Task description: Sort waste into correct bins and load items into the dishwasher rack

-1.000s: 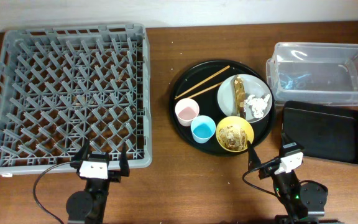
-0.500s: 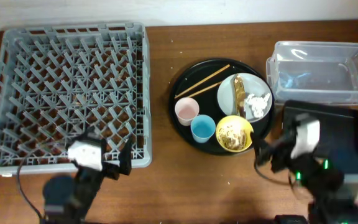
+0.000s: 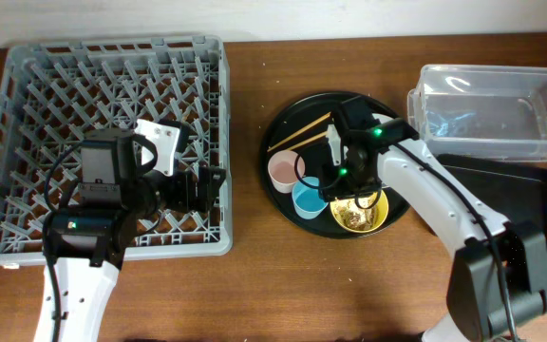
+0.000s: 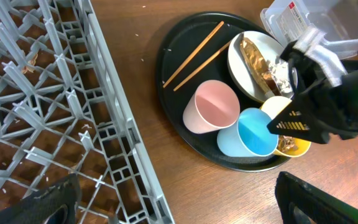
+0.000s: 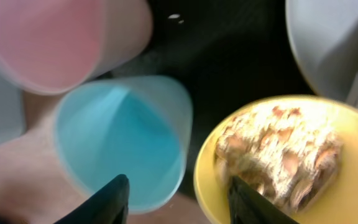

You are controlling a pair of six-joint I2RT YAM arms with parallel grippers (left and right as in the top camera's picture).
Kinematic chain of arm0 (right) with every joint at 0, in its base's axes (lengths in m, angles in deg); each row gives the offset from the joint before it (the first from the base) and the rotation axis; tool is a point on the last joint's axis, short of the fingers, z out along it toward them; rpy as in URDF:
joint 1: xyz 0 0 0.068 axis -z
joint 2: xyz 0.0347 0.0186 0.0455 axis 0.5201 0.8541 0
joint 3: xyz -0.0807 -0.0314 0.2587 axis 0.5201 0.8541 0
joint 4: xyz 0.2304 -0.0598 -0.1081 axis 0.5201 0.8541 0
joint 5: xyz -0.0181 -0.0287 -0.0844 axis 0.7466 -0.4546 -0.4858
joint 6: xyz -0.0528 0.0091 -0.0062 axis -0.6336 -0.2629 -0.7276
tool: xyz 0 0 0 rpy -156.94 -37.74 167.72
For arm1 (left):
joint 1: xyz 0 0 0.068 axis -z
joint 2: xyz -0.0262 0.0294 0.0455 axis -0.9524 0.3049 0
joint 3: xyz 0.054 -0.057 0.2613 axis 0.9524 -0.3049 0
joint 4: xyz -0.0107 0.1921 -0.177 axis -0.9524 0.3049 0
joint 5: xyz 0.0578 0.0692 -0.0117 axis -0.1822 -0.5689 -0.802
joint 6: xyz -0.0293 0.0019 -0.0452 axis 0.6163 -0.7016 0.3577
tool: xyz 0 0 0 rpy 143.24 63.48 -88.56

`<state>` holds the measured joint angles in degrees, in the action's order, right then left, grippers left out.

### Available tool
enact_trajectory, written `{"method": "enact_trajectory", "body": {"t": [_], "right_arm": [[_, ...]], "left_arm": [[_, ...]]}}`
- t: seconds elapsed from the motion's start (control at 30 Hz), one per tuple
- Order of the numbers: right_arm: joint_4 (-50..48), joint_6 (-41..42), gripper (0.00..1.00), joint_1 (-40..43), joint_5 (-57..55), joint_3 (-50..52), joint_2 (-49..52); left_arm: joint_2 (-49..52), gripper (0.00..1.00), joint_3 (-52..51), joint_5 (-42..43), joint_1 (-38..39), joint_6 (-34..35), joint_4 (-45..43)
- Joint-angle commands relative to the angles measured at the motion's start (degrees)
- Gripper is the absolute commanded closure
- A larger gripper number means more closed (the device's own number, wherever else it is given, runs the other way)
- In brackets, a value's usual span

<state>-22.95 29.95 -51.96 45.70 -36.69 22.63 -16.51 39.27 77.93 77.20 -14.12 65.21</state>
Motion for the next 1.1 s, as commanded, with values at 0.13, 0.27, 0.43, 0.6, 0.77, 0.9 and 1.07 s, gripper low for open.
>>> {"method": "enact_trajectory", "body": {"t": [0.13,0.27,0.43,0.6,0.77,0.9,1.07], "right_arm": [[3.2,-5.2,0.96,2.8,9.1,-2.4,-4.5],[11.3,-18.8,0.96,9.8,37.0,-11.0,-16.5],[-16.0,-12.2,0.96,5.7,63.6,-11.0,-16.7],[-25.7,-6.8,0.96,-1.7,58.4,-11.0,-16.4],[-25.7,-6.9,0.96,-4.1,56.2,-11.0,-16.4],[-23.1,-6.9,0.62,-4.0,54.4,-11.0,-16.4],[-8.5,-6.9,0.44,6.6,41.6,-11.0,-18.1]], "left_arm": [[0.2,0.26,1.0,14.7,-6.5,5.7,-3.7],[0.4,0.06,1.0,50.1,-16.9,5.7,-10.2],[0.4,0.01,1.0,65.5,-14.0,7.7,-14.4],[0.4,0.20,1.0,65.5,-8.4,7.6,-15.9],[0.4,0.32,1.0,65.5,-8.4,7.6,-15.9],[0.4,0.49,1.0,65.0,-8.5,7.6,-19.0],[-0.7,0.50,1.0,47.0,-20.0,9.4,-14.5]]}}
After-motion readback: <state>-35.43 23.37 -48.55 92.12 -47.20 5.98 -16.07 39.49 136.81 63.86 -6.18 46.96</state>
